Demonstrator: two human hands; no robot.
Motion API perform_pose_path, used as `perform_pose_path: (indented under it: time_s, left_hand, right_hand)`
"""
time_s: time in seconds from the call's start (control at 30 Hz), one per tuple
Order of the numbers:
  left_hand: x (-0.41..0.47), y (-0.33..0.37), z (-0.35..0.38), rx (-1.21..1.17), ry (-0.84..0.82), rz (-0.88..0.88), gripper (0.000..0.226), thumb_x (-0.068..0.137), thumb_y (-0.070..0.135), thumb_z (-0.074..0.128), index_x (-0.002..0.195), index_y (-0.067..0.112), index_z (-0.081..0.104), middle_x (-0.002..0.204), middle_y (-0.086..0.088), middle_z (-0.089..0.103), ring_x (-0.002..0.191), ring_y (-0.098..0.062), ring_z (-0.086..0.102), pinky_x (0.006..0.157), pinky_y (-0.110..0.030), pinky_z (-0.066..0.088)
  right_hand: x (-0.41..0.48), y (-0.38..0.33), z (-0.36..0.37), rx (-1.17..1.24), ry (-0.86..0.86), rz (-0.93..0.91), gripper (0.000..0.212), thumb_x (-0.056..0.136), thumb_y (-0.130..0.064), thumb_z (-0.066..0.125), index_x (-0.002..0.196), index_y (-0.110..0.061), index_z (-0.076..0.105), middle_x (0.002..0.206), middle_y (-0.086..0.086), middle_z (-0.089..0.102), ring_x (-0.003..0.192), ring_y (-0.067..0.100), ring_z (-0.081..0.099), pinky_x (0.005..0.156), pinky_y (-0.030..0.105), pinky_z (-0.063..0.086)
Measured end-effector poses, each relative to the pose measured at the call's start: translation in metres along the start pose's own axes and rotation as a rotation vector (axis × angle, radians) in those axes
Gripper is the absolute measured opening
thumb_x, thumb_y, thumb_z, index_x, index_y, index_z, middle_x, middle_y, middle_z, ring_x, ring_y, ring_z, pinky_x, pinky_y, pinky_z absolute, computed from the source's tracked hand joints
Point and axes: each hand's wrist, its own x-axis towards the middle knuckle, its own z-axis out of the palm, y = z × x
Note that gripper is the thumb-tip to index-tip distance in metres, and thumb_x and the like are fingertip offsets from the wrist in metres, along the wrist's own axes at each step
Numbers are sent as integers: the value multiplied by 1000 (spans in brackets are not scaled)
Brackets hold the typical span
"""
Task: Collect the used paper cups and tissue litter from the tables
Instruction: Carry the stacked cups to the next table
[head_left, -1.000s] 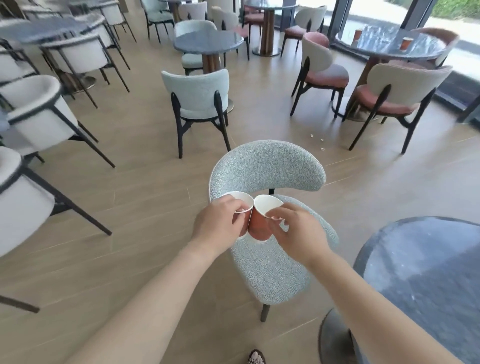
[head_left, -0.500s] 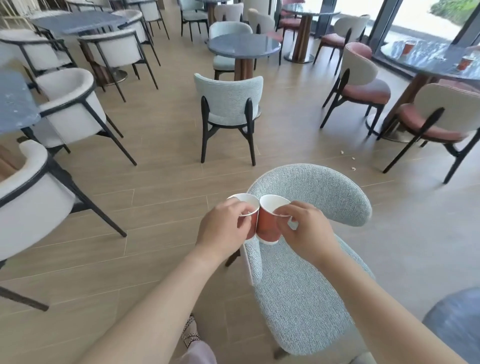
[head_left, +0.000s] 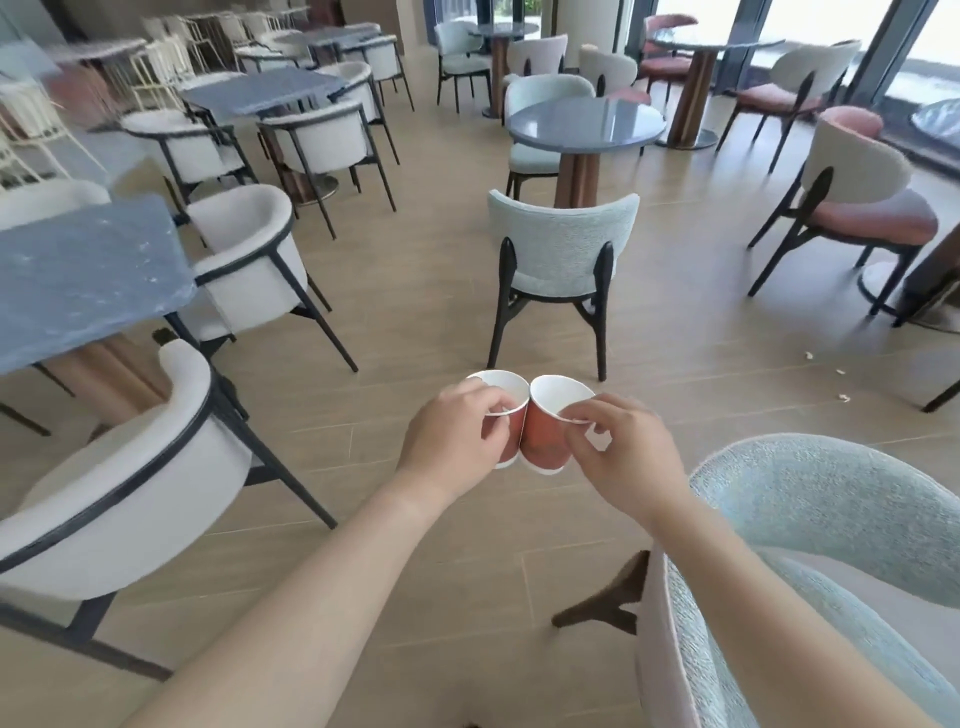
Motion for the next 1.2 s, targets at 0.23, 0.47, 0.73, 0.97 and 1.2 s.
perform_pose_path:
  time_s: [0.23, 0.47, 0.73, 0.97, 1.2]
  left_hand:
    - [45, -71, -34, -11, 87, -79, 19, 80, 16, 57, 92, 23, 68, 95, 9, 65, 93, -15, 59, 77, -35, 49]
    - [122, -107, -26, -33, 98, -85, 17, 77, 16, 59, 88, 26, 69, 91, 10, 65, 89, -13, 60, 74, -34, 51]
    - [276, -115, 29, -25, 27, -39, 7, 85, 29, 59, 87, 27, 66, 91, 11, 64, 92, -14, 59, 73, -33, 50]
    - [403, -92, 85, -42, -69, 38, 6, 84, 29, 60, 86, 28, 66, 89, 11, 63, 92, -14, 58, 72, -31, 48]
    - [505, -46, 150, -139, -179, 173, 5, 84, 29, 61, 85, 27, 65, 88, 9, 64, 90, -14, 61, 75, -35, 50]
  right_hand:
    - [75, -26, 60, 42, -61, -84, 16, 78, -11, 62, 85, -24, 70, 80, -9, 65, 75, 14, 53, 61, 31, 48]
    - [149, -6, 96, 49, -60, -109, 16, 77, -9, 65, 85, -22, 71, 79, -8, 65, 72, 14, 52, 61, 27, 44]
    - [262, 76, 111, 8, 2, -7, 12, 78, -11, 66, 84, -21, 70, 80, -9, 64, 74, 12, 50, 60, 25, 40]
    - [346, 159, 91, -39, 43, 134, 13, 78, -11, 66, 84, -22, 70, 82, -10, 65, 78, 17, 56, 62, 30, 46]
    - [388, 239, 56, -128, 143, 317, 15, 79, -11, 65, 85, -23, 71, 88, -8, 67, 81, 16, 55, 66, 27, 41]
